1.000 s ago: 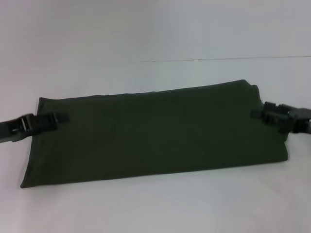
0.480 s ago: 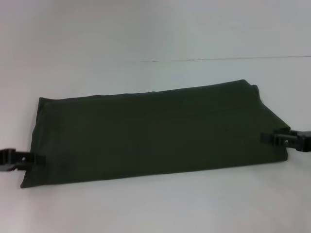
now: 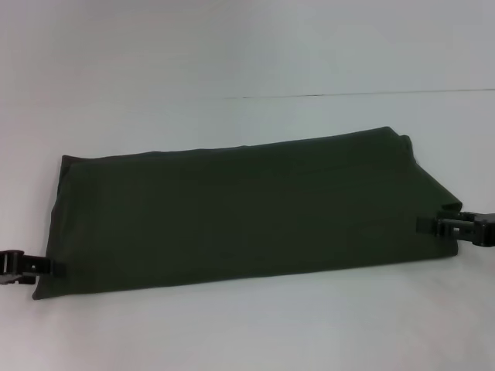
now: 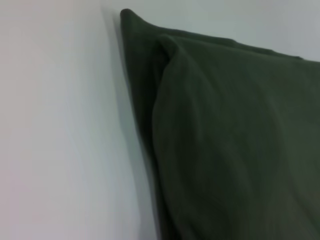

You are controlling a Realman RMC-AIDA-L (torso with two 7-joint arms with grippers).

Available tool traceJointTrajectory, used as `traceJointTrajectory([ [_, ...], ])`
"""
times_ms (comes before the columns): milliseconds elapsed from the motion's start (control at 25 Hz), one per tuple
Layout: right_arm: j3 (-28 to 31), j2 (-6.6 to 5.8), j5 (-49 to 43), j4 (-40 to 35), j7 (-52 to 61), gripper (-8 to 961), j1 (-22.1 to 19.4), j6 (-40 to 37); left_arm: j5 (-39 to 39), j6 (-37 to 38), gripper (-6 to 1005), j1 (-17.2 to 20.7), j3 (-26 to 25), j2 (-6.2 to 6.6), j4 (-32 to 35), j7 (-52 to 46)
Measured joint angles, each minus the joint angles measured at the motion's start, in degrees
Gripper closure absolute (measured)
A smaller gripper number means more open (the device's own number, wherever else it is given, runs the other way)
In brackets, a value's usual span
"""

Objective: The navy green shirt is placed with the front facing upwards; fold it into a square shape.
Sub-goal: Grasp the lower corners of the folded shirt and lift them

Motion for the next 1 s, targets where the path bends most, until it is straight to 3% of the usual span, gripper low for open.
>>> traceJointTrajectory([
  [920,-0.06,0.26,-0.03,0.0,-0.14,144,0.51,0.17,1.27,-2.66,342,-0.35,2.48,-0.13,-1.84,-0.51],
  [1000,-0.04,0.21,-0.03,0.0,0.08,144,0.58,0.13,1.69,-3.38,378,-0.2,2.48,-0.23,-1.47,-0.55],
])
